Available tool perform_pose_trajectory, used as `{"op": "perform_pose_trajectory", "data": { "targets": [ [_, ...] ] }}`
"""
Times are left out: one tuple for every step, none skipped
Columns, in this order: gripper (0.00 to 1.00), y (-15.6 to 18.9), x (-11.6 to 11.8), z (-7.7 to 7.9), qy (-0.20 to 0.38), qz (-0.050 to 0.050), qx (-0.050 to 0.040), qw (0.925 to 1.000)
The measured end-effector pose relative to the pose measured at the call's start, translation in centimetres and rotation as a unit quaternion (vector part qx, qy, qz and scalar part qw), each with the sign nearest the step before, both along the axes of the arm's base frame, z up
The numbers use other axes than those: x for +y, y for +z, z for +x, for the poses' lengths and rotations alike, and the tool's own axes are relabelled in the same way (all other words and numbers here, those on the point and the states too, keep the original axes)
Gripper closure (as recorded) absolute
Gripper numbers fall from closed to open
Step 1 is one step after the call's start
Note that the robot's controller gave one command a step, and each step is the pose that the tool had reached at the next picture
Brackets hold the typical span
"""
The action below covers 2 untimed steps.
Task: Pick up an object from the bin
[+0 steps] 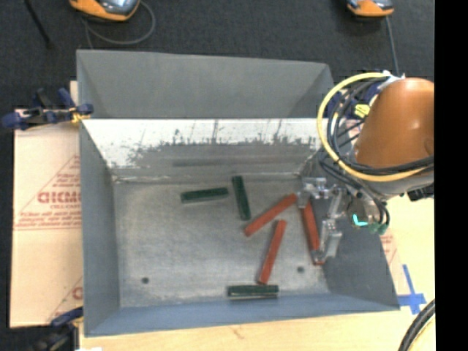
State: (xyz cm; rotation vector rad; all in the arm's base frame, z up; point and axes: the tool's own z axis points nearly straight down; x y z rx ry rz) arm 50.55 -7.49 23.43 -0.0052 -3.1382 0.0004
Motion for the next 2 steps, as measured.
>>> {"op": "perform_pose_trajectory", "data": {
  "targets": [
    [0.0, -11.8, -3.0, 3.1, 0.102, 0.0, -0.0008, 0.9947],
    [0.0, -16.1, 1.9, 3.8, 0.351, 0.0, -0.0053, 0.9364]
  ]
}}
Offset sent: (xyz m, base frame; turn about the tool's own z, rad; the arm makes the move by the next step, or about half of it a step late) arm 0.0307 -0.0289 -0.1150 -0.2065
